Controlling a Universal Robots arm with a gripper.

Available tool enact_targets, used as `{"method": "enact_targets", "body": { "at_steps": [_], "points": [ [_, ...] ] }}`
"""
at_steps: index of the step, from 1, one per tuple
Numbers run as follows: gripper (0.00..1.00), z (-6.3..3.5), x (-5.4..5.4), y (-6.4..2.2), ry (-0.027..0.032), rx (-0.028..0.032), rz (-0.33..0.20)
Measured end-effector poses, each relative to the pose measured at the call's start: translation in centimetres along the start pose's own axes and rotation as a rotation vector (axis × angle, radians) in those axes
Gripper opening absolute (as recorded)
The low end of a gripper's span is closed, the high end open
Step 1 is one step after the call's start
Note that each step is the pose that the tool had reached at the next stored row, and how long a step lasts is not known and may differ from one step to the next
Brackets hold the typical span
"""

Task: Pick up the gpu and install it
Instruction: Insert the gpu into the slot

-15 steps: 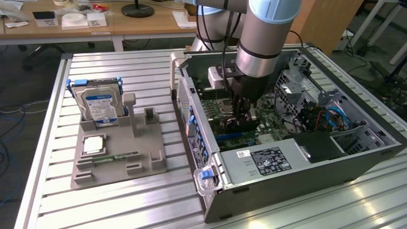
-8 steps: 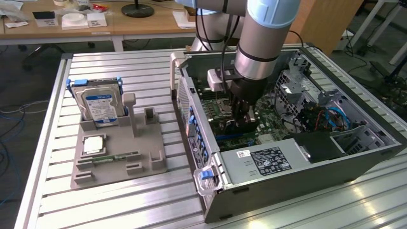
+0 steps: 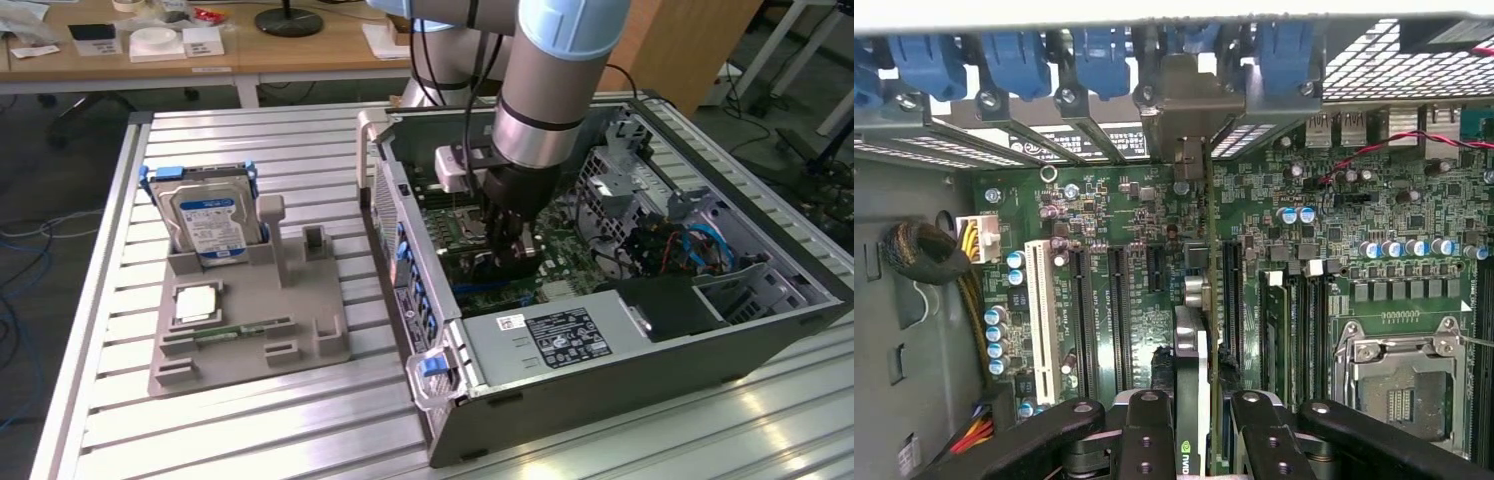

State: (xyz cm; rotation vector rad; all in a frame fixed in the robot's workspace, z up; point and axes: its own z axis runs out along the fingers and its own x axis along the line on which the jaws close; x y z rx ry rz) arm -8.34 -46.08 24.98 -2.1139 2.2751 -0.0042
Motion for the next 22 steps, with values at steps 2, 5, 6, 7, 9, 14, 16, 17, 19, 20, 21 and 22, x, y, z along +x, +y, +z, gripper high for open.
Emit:
{"method": "enact_targets", "body": {
  "at_steps": [2, 5, 6, 7, 9, 14, 16, 17, 19, 20, 21, 22],
  "points": [
    [0.26, 0.13, 0.0, 0.0, -0.0002, 0.0001, 0.0],
    [0.26, 0.3, 0.01, 0.02, 0.0001, 0.0, 0.0],
    [0.26, 0.3, 0.01, 0.02, 0.0002, 0.0, 0.0],
    [0.26, 0.3, 0.02, 0.02, 0.0003, 0.0, 0.0],
    [0.26, 0.32, 0.01, 0.02, 0.0002, 0.0, 0.0],
    [0.26, 0.33, 0.09, 0.02, -0.0002, 0.0001, 0.0],
    [0.26, 0.32, 0.1, 0.02, -0.0001, 0.0001, 0.0],
    [0.26, 0.32, 0.11, 0.02, -0.0001, 0.0002, 0.0],
    [0.26, 0.32, 0.12, 0.01, -0.0001, 0.0001, 0.0],
    [0.26, 0.32, 0.12, 0.01, -0.0001, 0.0001, 0.0],
    [0.26, 0.32, 0.12, 0.01, 0.0, 0.0001, 0.0],
    [0.26, 0.33, 0.13, 0.01, -0.0001, 0.0001, 0.0]
  ]
}}
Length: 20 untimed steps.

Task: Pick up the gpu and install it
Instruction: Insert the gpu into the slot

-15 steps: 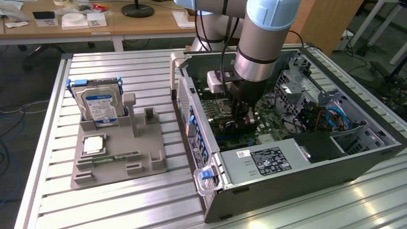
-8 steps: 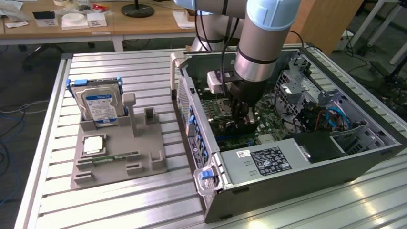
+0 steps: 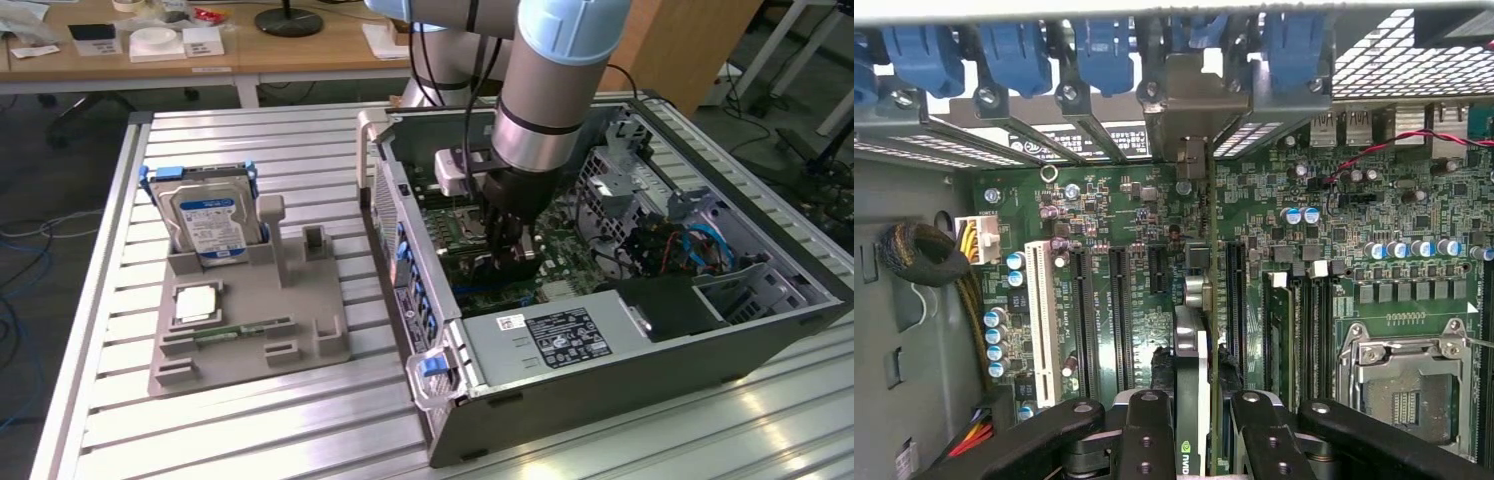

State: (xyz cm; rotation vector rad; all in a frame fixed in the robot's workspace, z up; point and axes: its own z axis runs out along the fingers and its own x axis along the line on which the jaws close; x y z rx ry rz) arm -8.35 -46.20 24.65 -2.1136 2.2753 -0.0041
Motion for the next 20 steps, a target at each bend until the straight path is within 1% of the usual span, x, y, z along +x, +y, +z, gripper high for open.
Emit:
{"method": "enact_targets", "body": {
  "at_steps": [11, 14, 16, 19, 20],
  "points": [
    [0.26, -0.17, 0.05, -0.01, 0.0, 0.0, 0.0],
    [0.26, -0.11, 0.1, -0.01, 0.0002, 0.0, 0.0],
    [0.26, 0.0, 0.11, -0.01, -0.0008, 0.0001, 0.0],
    [0.26, 0.21, 0.12, 0.0, -0.0001, -0.0005, 0.0],
    [0.26, 0.34, 0.12, 0.01, -0.0013, -0.0002, 0.0]
  ]
}}
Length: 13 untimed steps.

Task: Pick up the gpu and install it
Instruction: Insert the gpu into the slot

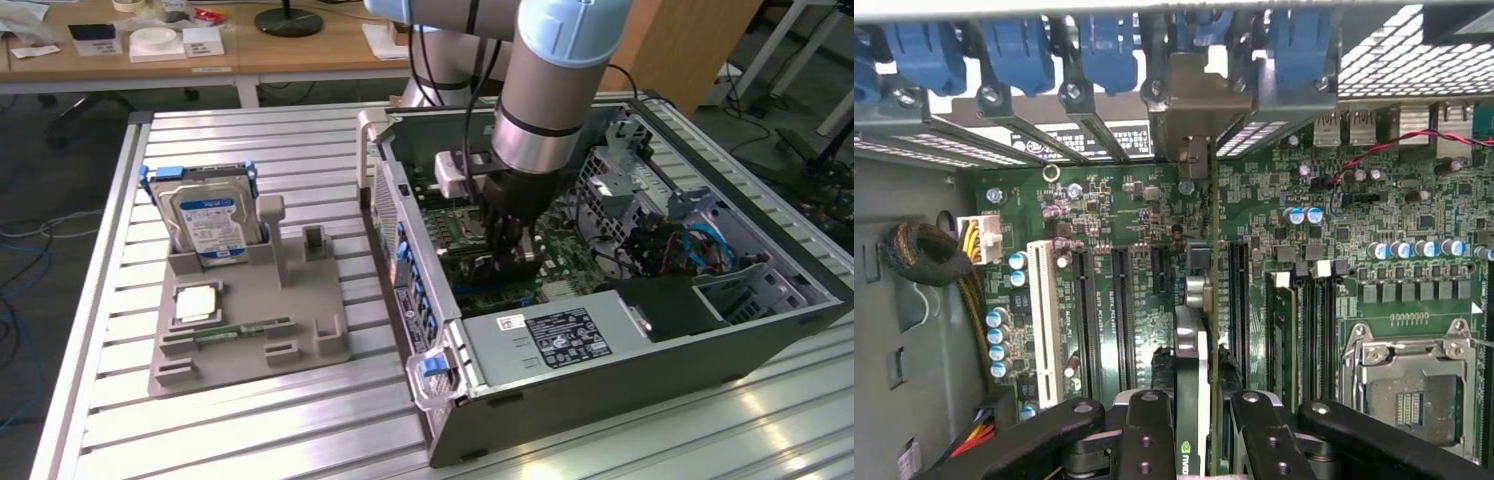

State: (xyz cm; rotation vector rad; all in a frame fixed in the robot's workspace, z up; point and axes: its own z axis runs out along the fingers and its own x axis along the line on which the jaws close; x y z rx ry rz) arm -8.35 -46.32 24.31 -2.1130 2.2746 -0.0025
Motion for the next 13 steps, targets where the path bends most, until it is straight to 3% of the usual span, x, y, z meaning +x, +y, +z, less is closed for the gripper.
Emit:
{"method": "enact_targets", "body": {
  "at_steps": [13],
  "points": [
    [0.26, -0.14, -0.01, -0.02, 0.0001, 0.0004, 0.0]
  ]
}}
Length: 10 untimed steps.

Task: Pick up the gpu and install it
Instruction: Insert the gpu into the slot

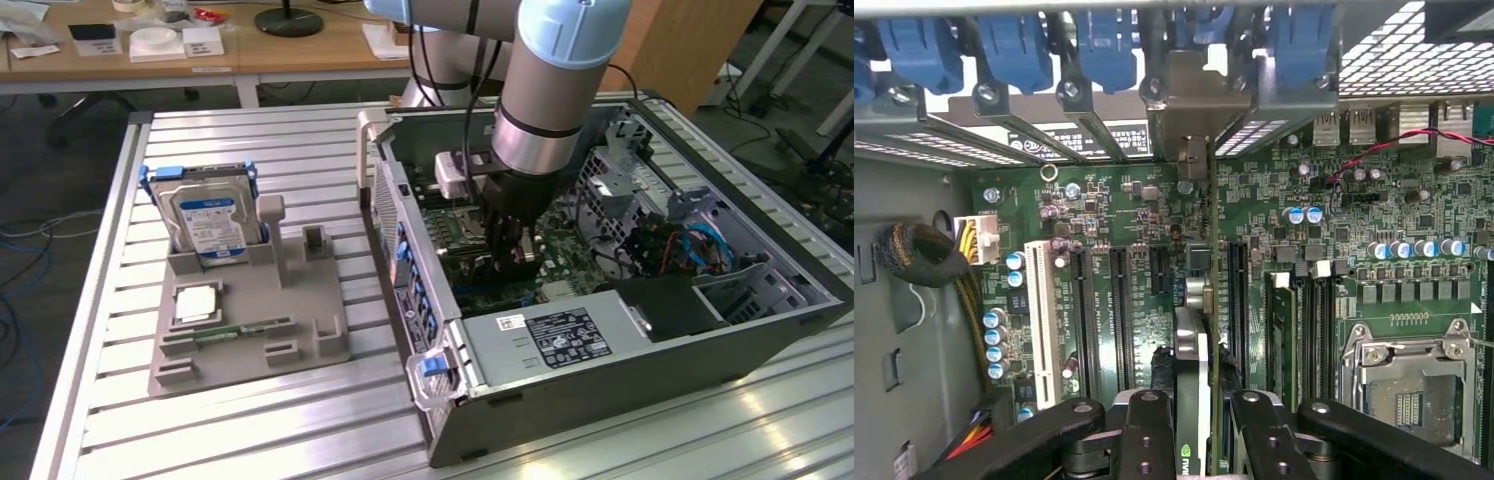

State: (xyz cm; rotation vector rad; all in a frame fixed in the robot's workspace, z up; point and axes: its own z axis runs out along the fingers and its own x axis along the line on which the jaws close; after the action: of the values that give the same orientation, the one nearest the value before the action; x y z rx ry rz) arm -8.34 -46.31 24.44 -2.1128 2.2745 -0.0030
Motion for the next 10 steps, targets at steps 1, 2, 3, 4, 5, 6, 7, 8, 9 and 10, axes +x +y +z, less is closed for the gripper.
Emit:
{"method": "enact_targets", "body": {
  "at_steps": [1, 2, 3, 4, 5, 6, 7, 8, 9, 10],
  "points": [
    [0.26, 0.0, 0.0, 0.0, 0.0001, 0.0, 0.0],
    [0.26, -0.01, 0.01, 0.0, 0.0003, 0.0, 0.0],
    [0.26, -0.01, 0.02, 0.0, 0.0004, -0.0001, 0.0],
    [0.26, -0.01, 0.03, 0.0, 0.0005, -0.0001, 0.0],
    [0.26, -0.01, 0.04, 0.0, 0.0005, -0.0001, 0.0],
    [0.26, -0.01, 0.04, 0.0, 0.0005, -0.0001, 0.0],
    [0.26, -0.01, 0.04, 0.0, 0.0005, -0.0001, 0.0],
    [0.26, -0.01, 0.04, 0.0, 0.0005, -0.0001, 0.0],
    [0.26, -0.01, 0.05, 0.0, 0.0006, -0.0001, 0.0],
    [0.26, -0.01, 0.08, 0.0, 0.0005, -0.0001, 0.0]
  ]
}}
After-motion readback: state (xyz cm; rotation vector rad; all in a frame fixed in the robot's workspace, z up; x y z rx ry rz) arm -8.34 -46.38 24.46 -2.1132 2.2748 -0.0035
